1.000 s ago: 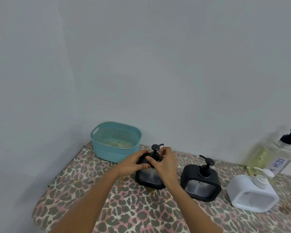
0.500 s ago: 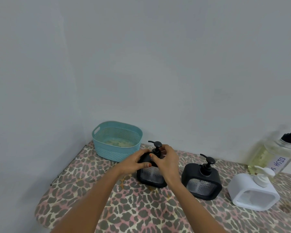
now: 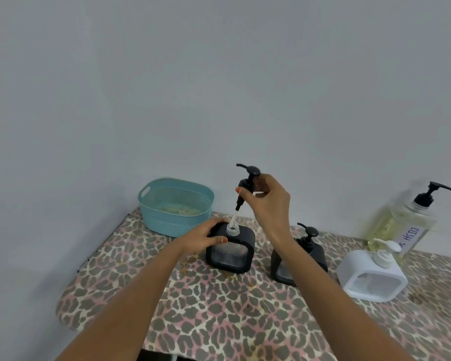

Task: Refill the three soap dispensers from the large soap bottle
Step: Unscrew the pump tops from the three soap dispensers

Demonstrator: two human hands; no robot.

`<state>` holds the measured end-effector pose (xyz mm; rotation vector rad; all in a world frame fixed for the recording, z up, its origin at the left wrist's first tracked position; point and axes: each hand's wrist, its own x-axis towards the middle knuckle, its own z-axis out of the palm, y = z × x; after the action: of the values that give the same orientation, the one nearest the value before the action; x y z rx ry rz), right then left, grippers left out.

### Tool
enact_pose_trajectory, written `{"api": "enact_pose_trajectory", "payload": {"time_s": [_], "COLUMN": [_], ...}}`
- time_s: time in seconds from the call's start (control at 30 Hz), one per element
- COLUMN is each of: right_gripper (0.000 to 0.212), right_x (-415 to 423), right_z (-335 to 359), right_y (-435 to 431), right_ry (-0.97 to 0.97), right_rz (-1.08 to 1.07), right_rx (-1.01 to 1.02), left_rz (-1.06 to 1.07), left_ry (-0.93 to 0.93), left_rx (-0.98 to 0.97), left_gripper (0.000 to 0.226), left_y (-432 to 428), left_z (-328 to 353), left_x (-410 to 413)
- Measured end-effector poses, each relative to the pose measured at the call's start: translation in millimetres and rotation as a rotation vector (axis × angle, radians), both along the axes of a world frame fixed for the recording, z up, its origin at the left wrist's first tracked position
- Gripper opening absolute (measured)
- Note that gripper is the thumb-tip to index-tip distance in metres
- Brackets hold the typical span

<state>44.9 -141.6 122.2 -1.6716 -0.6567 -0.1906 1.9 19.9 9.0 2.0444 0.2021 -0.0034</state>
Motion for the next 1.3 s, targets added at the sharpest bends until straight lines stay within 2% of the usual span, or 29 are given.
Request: {"api": "enact_pose_trajectory", "payload": {"time_s": [0.17, 0.57, 0.67, 0.9, 0.97, 1.13, 1.3], "right_gripper": [0.023, 0.033, 0.041, 0.030, 0.034, 0.046, 0.040], "right_x": [-17, -47, -48, -50, -49, -50, -53], "right_z": [2, -125, -144, -156, -155, -155, -152], "right_y": [-16, -19, -12, -5, -6, -11, -17], "right_ry": [0.056, 0.346, 0.395, 0.379, 0.383, 0.387, 0.392], "right_rz": [0.023, 0.085, 0.103, 0.079, 0.078, 0.057, 0.060], "right_rx": [-0.048, -0.599, -0.622, -0.665, -0.666, -0.652, -0.599], "left_rz": [-0.002, 0.002, 0.003, -0.015, -0.013, -0.011, 0.019], "left_ry": [0.001, 0.004, 0.005, 0.020, 0.030, 0.049, 0.032], "left_rx": [0.043, 0.055, 0.052, 0.067, 0.066, 0.104, 0.102], "left_gripper": [0.054, 0.052, 0.050, 0.049, 0.049, 0.056, 0.062], "left_y": [-4, -6, -5, -7, -8, -12, -16], "left_z": [5, 9, 8, 13, 15, 20, 25], "left_x": [-3, -7, -7, -7, -8, -9, -14]}}
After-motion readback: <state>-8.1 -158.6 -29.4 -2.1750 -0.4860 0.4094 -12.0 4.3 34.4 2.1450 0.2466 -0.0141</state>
